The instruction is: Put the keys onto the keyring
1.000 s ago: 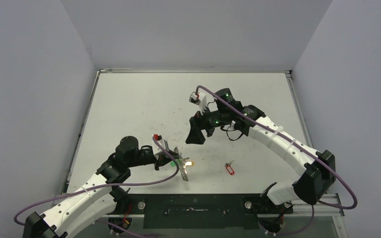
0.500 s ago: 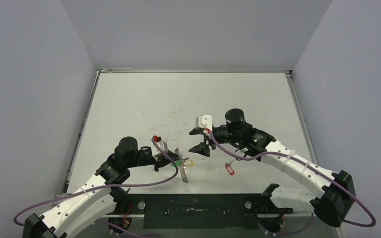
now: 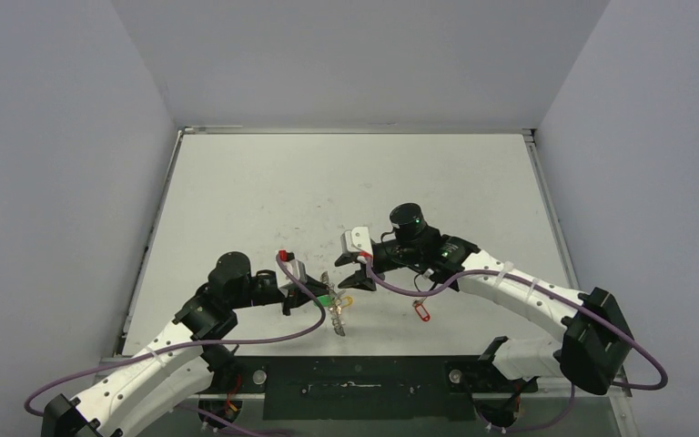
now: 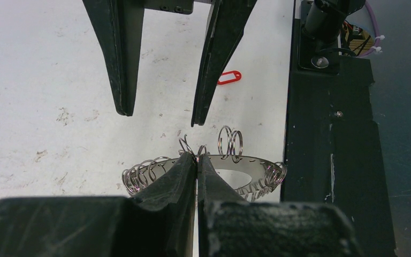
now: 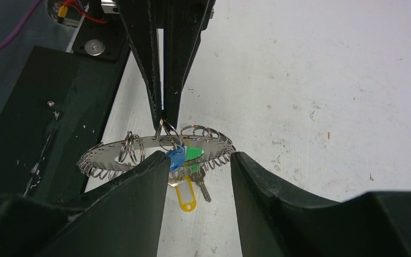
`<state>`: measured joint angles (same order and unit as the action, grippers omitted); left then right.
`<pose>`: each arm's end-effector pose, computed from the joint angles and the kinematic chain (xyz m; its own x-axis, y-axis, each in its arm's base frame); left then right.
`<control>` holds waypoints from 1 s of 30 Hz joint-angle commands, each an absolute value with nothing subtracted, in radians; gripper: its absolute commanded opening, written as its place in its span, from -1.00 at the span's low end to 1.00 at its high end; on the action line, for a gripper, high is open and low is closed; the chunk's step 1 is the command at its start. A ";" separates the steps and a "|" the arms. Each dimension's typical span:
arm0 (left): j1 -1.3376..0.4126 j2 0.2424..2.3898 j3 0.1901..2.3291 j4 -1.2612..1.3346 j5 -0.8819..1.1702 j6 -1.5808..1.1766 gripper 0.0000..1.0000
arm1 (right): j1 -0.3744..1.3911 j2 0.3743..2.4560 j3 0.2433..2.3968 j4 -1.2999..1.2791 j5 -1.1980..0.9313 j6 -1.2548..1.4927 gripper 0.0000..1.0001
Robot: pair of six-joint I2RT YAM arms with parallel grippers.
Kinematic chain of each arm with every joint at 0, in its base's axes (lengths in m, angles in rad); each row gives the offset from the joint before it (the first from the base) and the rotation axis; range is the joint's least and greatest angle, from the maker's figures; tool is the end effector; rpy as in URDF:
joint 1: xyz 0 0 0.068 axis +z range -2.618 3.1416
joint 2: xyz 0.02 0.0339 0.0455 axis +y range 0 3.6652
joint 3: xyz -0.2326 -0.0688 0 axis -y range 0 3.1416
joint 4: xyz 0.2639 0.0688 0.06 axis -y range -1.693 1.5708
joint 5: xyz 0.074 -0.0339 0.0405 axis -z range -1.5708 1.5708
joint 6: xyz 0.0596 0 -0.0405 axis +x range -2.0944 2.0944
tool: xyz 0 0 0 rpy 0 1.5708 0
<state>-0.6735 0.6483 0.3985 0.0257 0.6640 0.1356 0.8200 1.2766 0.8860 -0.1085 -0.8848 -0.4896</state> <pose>0.1514 -0.1678 0.2200 -0.0422 0.1699 -0.9846 0.9755 0.2198 -0.0039 0.1829 0.2636 0.2376 0.1476 -0.2785 -0.9490 -0.9713 -0.2216 -0.0861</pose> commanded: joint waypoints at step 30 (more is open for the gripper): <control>-0.678 0.640 0.436 0.098 0.689 0.138 -1.00 | 0.867 1.370 0.956 -0.090 -1.021 -0.577 -0.48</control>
